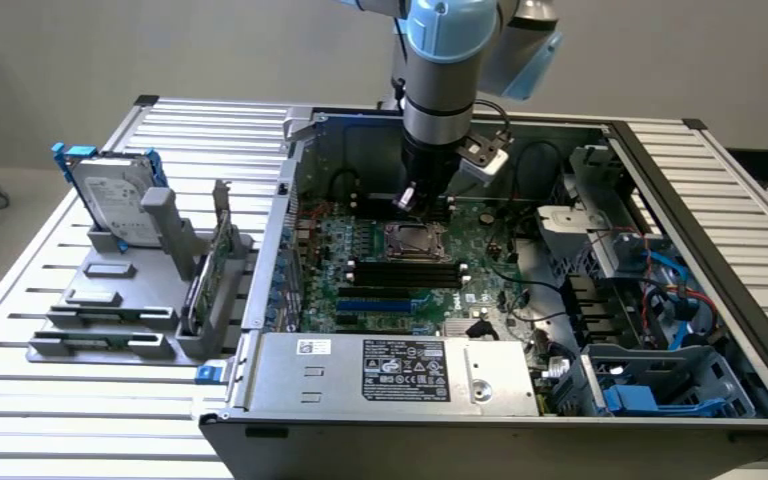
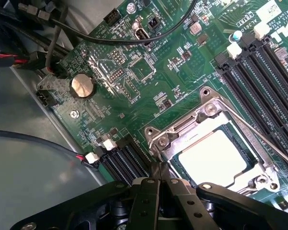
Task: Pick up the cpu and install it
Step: 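Install the first cpu locking lever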
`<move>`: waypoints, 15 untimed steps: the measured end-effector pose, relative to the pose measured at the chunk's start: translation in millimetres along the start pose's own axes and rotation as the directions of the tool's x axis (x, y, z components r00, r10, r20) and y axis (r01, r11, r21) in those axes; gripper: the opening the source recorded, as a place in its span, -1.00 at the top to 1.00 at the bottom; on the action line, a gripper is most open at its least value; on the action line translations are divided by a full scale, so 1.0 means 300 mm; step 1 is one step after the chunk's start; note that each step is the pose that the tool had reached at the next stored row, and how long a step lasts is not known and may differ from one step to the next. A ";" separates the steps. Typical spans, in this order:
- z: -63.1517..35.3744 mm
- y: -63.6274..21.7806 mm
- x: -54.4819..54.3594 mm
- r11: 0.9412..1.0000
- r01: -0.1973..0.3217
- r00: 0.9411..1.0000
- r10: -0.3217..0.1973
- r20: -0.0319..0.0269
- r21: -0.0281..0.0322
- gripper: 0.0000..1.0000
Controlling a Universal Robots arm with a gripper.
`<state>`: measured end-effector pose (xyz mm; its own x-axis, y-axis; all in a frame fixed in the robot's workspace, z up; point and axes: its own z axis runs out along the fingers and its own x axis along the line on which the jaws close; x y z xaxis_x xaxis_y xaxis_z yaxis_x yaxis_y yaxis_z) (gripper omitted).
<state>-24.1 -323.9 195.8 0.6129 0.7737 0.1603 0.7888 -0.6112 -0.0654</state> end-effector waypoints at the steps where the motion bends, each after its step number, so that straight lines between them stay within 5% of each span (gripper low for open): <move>1: 0.000 0.000 0.000 1.000 -0.002 1.000 0.002 0.000 0.000 0.79; 15: -0.002 0.009 -0.008 0.999 -0.035 0.999 0.035 -0.002 -0.002 0.79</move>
<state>-23.6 -327.5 196.0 0.6401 0.7515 0.1598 0.7666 -0.6384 -0.0688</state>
